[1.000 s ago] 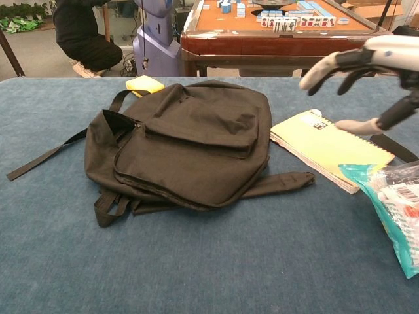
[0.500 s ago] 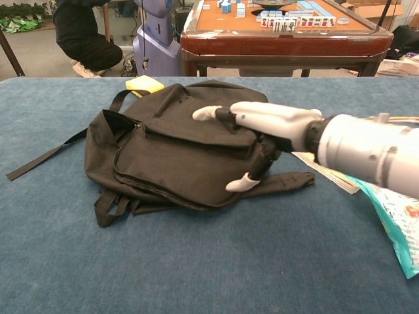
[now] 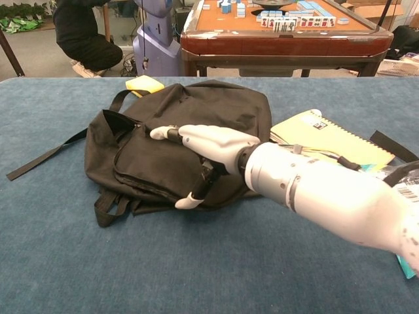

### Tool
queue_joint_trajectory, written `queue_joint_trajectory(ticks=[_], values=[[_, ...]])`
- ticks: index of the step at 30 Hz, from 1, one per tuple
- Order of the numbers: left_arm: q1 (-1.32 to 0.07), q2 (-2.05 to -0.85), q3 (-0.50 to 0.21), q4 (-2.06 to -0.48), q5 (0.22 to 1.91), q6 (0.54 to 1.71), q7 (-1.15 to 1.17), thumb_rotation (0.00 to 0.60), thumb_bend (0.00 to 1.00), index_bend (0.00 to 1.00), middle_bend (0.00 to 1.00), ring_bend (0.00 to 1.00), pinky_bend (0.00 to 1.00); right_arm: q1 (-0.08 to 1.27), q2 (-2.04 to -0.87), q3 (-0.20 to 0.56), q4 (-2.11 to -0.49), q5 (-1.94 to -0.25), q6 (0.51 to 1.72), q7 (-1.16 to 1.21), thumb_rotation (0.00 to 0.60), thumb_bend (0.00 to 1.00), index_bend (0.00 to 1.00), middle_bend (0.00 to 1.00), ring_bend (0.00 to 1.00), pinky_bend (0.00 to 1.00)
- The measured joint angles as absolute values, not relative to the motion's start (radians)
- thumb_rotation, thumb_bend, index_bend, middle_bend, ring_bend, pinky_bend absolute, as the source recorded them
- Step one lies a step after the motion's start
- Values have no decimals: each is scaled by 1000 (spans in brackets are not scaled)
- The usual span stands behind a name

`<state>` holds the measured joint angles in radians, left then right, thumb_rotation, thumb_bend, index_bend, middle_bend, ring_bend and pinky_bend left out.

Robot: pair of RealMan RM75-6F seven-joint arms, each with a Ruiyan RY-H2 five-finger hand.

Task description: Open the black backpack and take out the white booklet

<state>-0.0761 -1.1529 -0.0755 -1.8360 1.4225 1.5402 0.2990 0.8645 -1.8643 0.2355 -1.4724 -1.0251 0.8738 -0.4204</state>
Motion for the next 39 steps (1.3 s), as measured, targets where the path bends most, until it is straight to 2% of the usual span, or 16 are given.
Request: queue_joint_trajectory(ticks=[4,10,15,20,24,30,33,34,35,37,39], values=[[-75,-1149,-77,-1835,1420,1540,293,600,163,347,417,358,337,880,-1899,238,-1417,-1017,874,-422,600,41,0,0,0,4],[-74,-1149,-75,-1833,1422,1539,289,600,162,348,417,358,337,892,-1915,253,-1354,-999,867,-399,600,243,0,0,0,4],[-76,-1150,-75,-1834,1423,1537,291,600,162,348,417,358,337,883,-1875,269,-1384,-997,877,-376,600,363,0,0,0,4],[-80,-1153,-76,-1840,1431,1534,297,600,163,347,417,358,337,870,-1823,286,-1431,-985,893,-361,600,531,0,33,0,4],[-78,-1149,-74,-1845,1433,1536,297,600,163,347,417,358,336,871,-1786,293,-1462,-945,872,-360,600,556,0,64,0,4],[-78,-1147,-73,-1845,1424,1530,299,600,163,347,417,358,336,871,-1692,291,-1535,-891,840,-362,600,527,7,73,0,4],[-80,-1150,-73,-1846,1422,1526,304,600,163,347,417,358,336,872,-1674,290,-1544,-872,839,-356,600,554,134,116,0,44],[-82,-1151,-74,-1846,1422,1525,306,600,163,347,417,358,336,876,-1679,291,-1538,-868,839,-354,600,587,227,146,2,76],[-82,-1152,-74,-1847,1423,1525,308,600,163,347,417,358,336,879,-1684,291,-1532,-862,838,-353,600,612,278,167,8,93],[-82,-1153,-75,-1848,1423,1528,312,600,163,346,417,358,336,894,-1698,290,-1520,-845,829,-352,600,705,407,239,60,152],[-82,-1152,-77,-1850,1421,1530,312,600,163,346,417,358,336,909,-1709,288,-1514,-837,821,-353,600,766,477,299,117,198]])
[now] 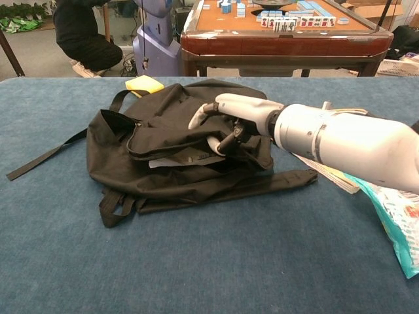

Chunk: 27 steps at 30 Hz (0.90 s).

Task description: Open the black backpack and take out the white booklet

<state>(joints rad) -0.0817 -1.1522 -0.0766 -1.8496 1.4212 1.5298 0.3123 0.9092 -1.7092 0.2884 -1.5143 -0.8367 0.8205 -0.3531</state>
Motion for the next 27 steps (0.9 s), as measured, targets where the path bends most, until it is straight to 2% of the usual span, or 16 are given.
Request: queue_joint_trajectory(ticks=[4,7,12,18,22,27], values=[[-80,-1148,-80,-1850,1418,1535,311,600,163,346,417,358,336,924,-1718,286,-1529,-854,812,-341,600,862,612,409,240,275],[-78,-1146,-80,-1851,1419,1539,308,600,163,346,417,358,336,926,-1701,287,-1563,-871,778,-304,600,890,650,444,290,307],[-77,-1145,-79,-1854,1423,1540,311,600,163,346,417,358,336,925,-1626,286,-1637,-911,674,-212,600,899,658,464,324,319],[-85,-1146,-80,-1859,1427,1533,321,600,163,345,417,358,336,899,-1466,276,-1731,-1009,563,-88,600,907,658,477,336,334],[-96,-1149,-83,-1864,1429,1521,331,600,163,345,417,358,336,854,-1352,277,-1770,-1077,549,5,600,912,658,477,339,342],[-109,-1152,-90,-1872,1426,1507,338,600,163,345,417,358,336,795,-1271,286,-1775,-1136,577,116,600,909,658,477,339,343]])
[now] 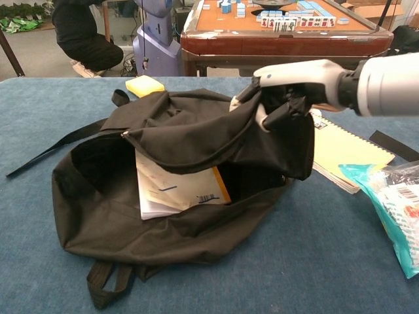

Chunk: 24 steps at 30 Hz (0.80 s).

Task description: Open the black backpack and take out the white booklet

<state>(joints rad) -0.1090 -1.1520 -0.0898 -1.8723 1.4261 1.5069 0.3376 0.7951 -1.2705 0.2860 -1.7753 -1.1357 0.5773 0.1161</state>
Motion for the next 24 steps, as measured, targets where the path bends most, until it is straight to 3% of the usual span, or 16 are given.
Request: queue_joint_trajectory(ticks=[12,24], values=[[-183,-1150,-114,-1874,1468,1436,301,600,163,351,417,358,336,751,-1324,303,-1615,-1117,721,206,600,901,658,458,343,345],[-367,-1174,-113,-1780,1714,1304,123,600,162,385,445,360,336,786,-1451,304,-1582,-1008,821,88,600,894,658,427,335,345]])
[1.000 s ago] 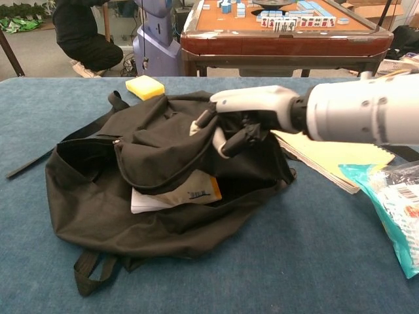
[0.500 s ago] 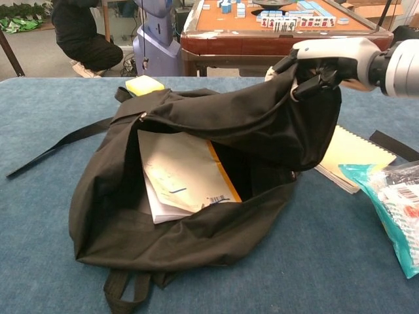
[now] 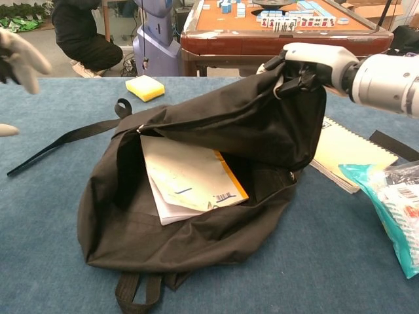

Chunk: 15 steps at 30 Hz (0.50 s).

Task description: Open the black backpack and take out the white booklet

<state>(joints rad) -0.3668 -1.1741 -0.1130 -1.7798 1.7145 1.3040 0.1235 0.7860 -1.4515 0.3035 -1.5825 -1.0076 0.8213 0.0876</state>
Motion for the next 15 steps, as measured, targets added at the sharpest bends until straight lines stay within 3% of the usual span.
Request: queue_joint_trajectory(ticks=[15], values=[[-534,-1376,-49,-1581,1823,1177,3,600,163,401,451,362,337,799,-1581,330,-1538,-891,961,-14,600,893,618,391,314,345]])
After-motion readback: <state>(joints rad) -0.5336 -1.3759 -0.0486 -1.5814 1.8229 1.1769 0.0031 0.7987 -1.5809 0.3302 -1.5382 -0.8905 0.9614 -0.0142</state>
